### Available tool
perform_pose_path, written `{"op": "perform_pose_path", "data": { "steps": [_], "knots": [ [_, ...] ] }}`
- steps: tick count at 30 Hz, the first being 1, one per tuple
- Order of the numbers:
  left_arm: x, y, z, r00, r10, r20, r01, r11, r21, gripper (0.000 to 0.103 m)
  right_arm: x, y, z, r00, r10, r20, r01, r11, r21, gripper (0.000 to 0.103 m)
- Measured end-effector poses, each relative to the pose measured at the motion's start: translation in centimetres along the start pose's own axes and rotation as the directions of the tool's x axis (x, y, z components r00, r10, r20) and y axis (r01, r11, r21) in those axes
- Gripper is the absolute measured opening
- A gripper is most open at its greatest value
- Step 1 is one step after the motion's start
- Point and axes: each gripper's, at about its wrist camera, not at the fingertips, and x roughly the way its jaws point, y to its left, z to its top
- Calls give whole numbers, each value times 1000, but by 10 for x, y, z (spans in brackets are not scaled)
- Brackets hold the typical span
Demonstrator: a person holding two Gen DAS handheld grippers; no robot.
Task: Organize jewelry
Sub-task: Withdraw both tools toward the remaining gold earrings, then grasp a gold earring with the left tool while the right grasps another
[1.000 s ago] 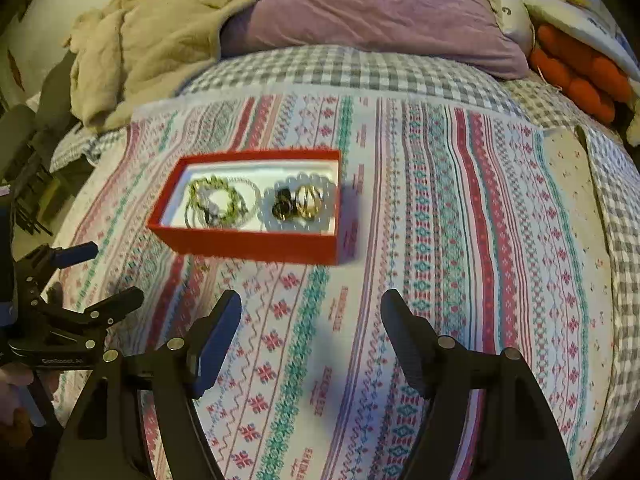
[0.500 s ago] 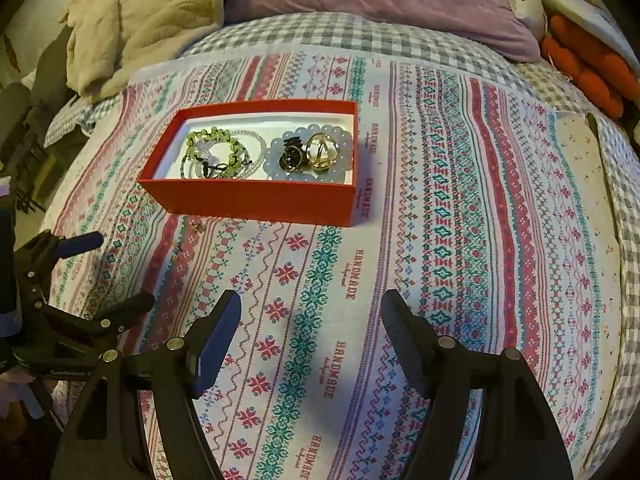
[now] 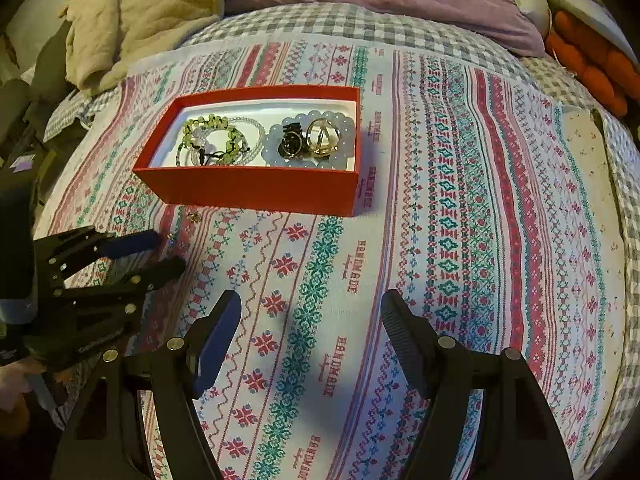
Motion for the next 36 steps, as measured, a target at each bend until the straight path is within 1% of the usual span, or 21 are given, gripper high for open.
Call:
{"op": "perform_pose_path", "data": {
  "steps": [3, 5, 6, 8, 14, 21, 27, 29, 31, 32, 34, 35, 36],
  "knots": [
    [3, -2, 2, 1000, 22, 9, -22, 1000, 6, 36, 2, 1, -1, 1000, -1, -4, 1, 1000, -6, 75],
    [4, -1, 2, 999, 39, 15, -40, 999, 8, 26, 3, 1, -1, 1000, -1, -8, 1, 1000, -8, 75],
    [5, -1, 3, 999, 48, 16, -48, 999, 11, 23, 3, 2, -1, 1000, -1, -10, 1, 1000, -9, 75],
    [5, -1, 2, 998, 67, 22, -67, 997, 29, 5, 5, 2, -1, 1000, 1, -12, -1, 1000, -8, 75],
    [-2, 1, -1, 995, 92, 24, -93, 994, 60, 5, 12, 6, 1, 1000, 22, 4, -22, 1000, -1, 75],
    [-19, 20, -8, 992, 127, 6, -127, 992, 15, 5, 27, 26, 6, 997, 71, 33, -71, 997, -8, 75],
    [-25, 31, -14, 992, 128, -12, -128, 992, -12, 5, 37, 49, 12, 995, 83, 54, -81, 996, -46, 74],
    [-28, 34, -16, 992, 126, -14, -126, 992, -14, 5, 41, 57, 14, 994, 92, 62, -89, 995, -49, 73],
    [-30, 36, -17, 993, 119, -18, -119, 993, -16, 5, 46, 65, 17, 992, 105, 66, -102, 993, -56, 64],
    [-30, 36, -18, 993, 116, -20, -117, 993, -16, 5, 48, 68, 18, 992, 108, 66, -104, 993, -63, 62],
    [-30, 37, -20, 993, 111, -26, -111, 994, -19, 5, 52, 76, 19, 992, 109, 64, -104, 991, -84, 52],
    [-30, 38, -21, 994, 106, -28, -107, 994, -21, 5, 55, 80, 20, 992, 107, 65, -101, 990, -97, 50],
    [-30, 38, -21, 994, 102, -31, -102, 994, -22, 5, 57, 83, 20, 992, 106, 68, -99, 989, -106, 44]
  ]
}}
